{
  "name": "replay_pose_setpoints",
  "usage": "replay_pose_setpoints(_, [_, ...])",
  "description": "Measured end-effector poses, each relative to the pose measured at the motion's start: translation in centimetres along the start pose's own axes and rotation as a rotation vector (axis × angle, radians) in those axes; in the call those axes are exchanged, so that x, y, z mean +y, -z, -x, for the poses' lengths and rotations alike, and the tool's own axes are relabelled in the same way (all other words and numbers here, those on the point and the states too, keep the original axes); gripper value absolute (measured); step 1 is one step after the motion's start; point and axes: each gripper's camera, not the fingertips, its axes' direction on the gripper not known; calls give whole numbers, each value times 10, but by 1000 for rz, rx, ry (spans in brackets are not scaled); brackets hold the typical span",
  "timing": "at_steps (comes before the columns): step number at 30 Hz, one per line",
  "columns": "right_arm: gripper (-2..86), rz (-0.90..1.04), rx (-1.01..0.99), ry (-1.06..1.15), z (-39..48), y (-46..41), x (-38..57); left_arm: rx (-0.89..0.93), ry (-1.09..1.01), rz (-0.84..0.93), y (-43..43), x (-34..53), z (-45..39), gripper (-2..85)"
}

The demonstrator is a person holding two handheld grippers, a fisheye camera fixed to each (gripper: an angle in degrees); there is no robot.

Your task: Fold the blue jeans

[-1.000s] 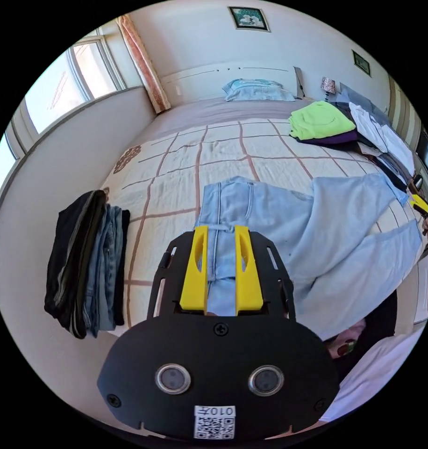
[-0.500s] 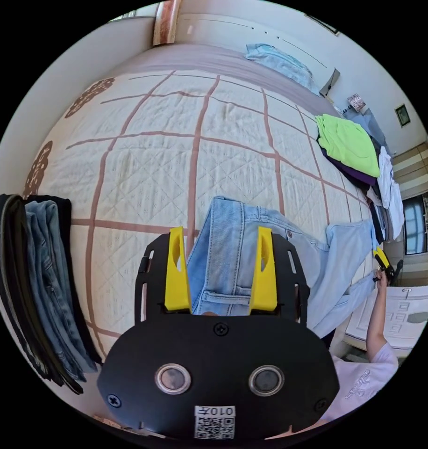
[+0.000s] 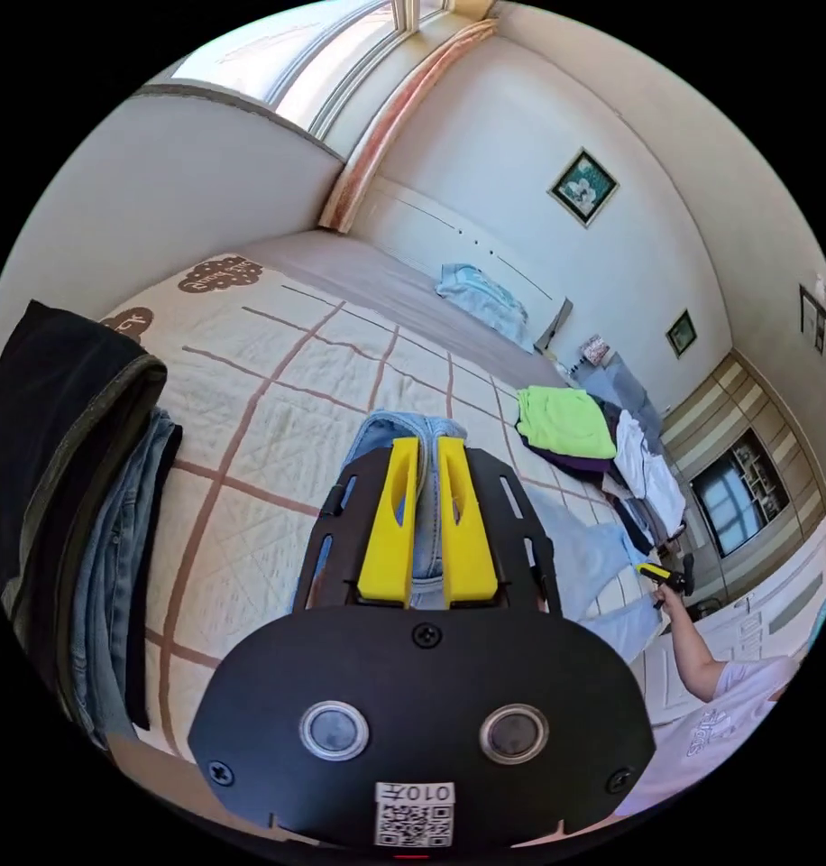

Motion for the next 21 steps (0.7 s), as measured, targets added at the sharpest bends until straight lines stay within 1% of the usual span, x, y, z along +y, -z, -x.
replay_pose_setpoints(1, [40,-10,23,-15,0,1,-4,-71,-3,24,-4,-1,-1,56])
replay_pose_setpoints(2, [41,-13,30,-25,0,1,-5,-180,39,68,-16,-2,1,56])
replay_pose_setpoints(3, [43,-2,40,-48,-1,-1,-9,-208,76,96,-31,0,5,57])
replay_pose_setpoints(4, [50,19,57,-72,-3,-3,-12,-201,82,110,-39,1,7,58])
replay_pose_setpoints(6, [61,1,86,-105,-6,-1,-12,-144,91,145,-61,10,10,62])
replay_pose_setpoints(8, [71,-39,98,-130,-11,5,-9,-163,78,110,-60,18,4,64])
replay_pose_setpoints(12, [99,-75,47,-48,-22,10,-1,-324,23,-5,-19,46,-13,65])
replay_pose_setpoints(13, [112,-86,-17,-6,-23,10,1,-333,15,-15,-12,52,-14,65])
replay_pose_setpoints(14, [119,-92,-37,11,-23,9,1,-333,-5,-26,1,63,-17,64])
replay_pose_setpoints(17, [121,-84,23,74,-19,0,0,-279,-68,-15,24,95,-30,61])
replay_pose_setpoints(19, [114,5,45,143,-13,-17,-5,-247,-84,-35,36,117,-38,58])
replay_pose_setpoints(21, [98,33,73,208,-7,-23,-8,-209,-90,-25,43,140,-46,54])
